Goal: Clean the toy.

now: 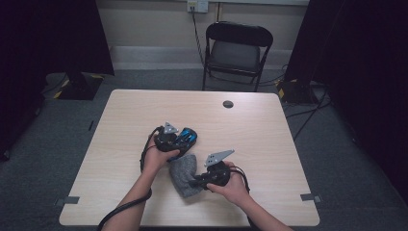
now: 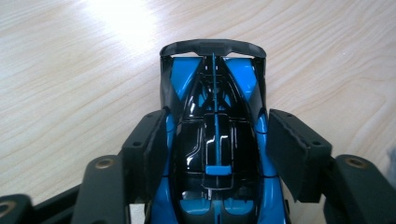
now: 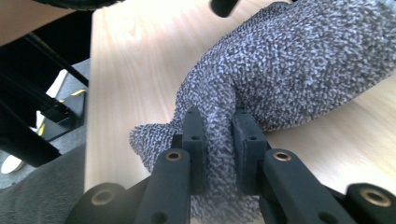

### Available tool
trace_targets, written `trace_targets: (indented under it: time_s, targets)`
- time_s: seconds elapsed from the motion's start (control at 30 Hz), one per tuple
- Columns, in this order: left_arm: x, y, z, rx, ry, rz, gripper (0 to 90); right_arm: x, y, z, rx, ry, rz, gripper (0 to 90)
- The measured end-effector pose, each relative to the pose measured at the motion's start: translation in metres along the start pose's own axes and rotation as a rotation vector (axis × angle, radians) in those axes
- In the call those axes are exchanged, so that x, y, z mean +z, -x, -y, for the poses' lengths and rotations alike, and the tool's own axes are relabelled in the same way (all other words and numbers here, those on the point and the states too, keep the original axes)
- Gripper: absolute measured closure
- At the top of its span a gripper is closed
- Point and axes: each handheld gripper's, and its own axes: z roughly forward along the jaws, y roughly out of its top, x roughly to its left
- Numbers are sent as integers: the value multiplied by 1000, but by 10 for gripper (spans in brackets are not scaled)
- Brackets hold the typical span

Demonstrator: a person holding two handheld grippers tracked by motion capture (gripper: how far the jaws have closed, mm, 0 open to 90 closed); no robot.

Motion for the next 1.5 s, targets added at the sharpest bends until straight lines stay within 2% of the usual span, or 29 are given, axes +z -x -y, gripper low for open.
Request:
trace_targets:
  time_s: [0.1,0.2,0.33,0.43,0.57,0.73,0.8,0.83,0.9,0.93,1.0,1.1,1.13,1.17,1.23,1.3,1.37,1.5]
  targets:
    - [-5,1,-5,-9,27,7,338,-4,2,2,-1,5,13,774]
    - [-12,3,-11,-18,27,5,293,-9,4,4,3,20,34,773]
    - [-26,9,-16,-12,52,16,280,-18,6,6,5,40,71,773]
    - [-32,16,-14,7,62,30,280,-23,9,9,9,54,93,771]
    - [-33,20,-9,-4,49,44,280,-26,11,14,18,58,118,770]
    - [-35,32,-3,8,42,67,280,-25,9,18,27,68,152,762]
    - [-36,34,-2,12,43,69,280,-25,10,19,30,70,163,762]
    - [-39,39,-1,8,47,87,281,-28,11,21,38,80,183,765]
    - [-39,41,0,13,54,92,281,-29,13,22,44,83,183,765]
    - [-39,43,0,17,55,99,281,-31,14,23,48,90,201,766]
    - [-39,46,0,25,56,102,283,-34,18,24,62,100,208,766]
    - [-34,48,1,16,51,113,285,-39,24,24,74,116,254,766]
    - [-34,48,1,16,51,113,285,-39,24,24,74,116,254,766]
    - [-32,49,2,13,48,117,285,-41,30,23,97,129,272,766]
    - [-30,50,2,14,46,118,285,-41,32,23,108,135,283,766]
    - [-27,53,2,22,42,121,285,-41,39,21,132,140,316,764]
    - [-26,53,2,23,39,125,285,-40,41,19,140,140,323,760]
    - [-25,55,2,20,39,133,287,-33,50,15,176,141,332,698]
